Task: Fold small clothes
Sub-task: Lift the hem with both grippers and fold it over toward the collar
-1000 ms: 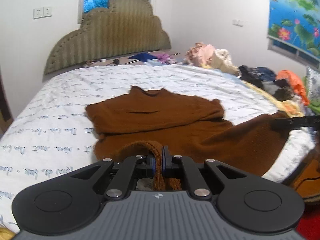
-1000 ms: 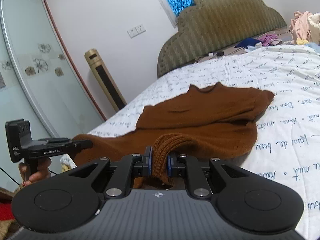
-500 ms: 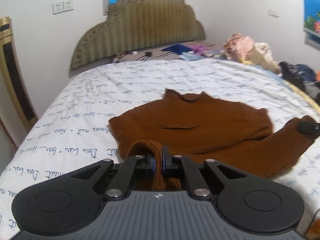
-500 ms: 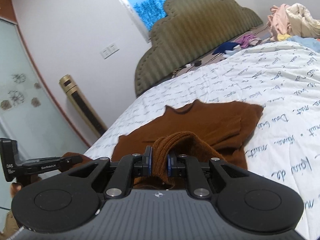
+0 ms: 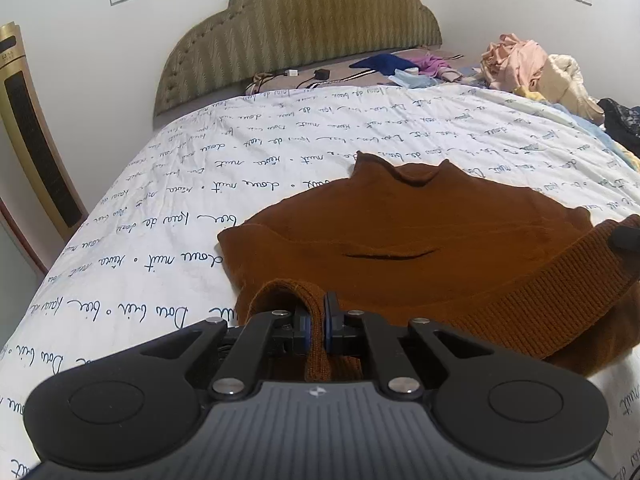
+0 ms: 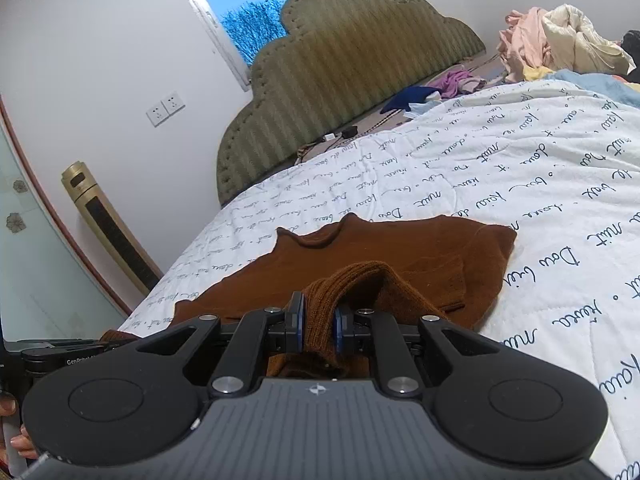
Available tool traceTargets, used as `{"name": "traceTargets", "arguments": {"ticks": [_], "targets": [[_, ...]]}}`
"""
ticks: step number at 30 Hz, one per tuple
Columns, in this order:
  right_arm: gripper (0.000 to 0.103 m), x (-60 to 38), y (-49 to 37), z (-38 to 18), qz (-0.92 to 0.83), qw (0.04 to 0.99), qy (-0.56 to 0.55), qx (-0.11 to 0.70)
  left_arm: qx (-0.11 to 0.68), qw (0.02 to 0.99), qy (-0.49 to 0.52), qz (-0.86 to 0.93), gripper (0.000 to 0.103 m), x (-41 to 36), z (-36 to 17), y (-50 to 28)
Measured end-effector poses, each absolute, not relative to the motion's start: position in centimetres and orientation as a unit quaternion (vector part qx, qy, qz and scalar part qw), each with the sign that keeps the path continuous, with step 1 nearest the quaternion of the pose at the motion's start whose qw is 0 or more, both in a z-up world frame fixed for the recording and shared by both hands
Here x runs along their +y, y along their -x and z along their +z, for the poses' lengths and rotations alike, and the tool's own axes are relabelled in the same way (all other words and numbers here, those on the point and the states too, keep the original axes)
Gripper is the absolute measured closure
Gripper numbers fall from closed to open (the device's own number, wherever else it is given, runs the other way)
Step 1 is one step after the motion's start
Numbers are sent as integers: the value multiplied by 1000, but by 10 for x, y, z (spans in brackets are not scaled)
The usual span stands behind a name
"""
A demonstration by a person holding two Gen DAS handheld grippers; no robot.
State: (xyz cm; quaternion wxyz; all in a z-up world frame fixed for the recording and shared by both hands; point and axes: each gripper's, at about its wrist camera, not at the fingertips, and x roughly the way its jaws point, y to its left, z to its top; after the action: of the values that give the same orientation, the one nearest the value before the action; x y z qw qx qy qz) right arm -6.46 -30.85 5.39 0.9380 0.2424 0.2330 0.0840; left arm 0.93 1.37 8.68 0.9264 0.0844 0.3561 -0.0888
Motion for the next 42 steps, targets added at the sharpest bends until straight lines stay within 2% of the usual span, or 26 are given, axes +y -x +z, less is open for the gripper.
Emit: {"name": "traceTargets", "arguments": {"ticks": [21,33,36,38,39,40,42], "targets": [[85,-328,36,52,53,929,-299,211,336,934,-103,-61,97,-16,104,-56],[87,-342,-6,53,33,932,-292,215,366,925,-98,-27,97,-21,84,-119],[84,-346,-3,47,27,931,-282,231,372,921,-108,-29,97,-23,73,-120],[77,-352,2,37,36,919,-302,250,374,920,-112,-28,97,-22,67,-120],[69,-356,6,30,41,912,-317,258,376,919,-112,-28,97,-21,65,-120],[56,-358,10,24,46,905,-329,266,378,919,-112,-29,97,-20,63,-120],[46,-360,19,15,56,895,-344,277,380,918,-112,-31,97,-19,61,-120]]}}
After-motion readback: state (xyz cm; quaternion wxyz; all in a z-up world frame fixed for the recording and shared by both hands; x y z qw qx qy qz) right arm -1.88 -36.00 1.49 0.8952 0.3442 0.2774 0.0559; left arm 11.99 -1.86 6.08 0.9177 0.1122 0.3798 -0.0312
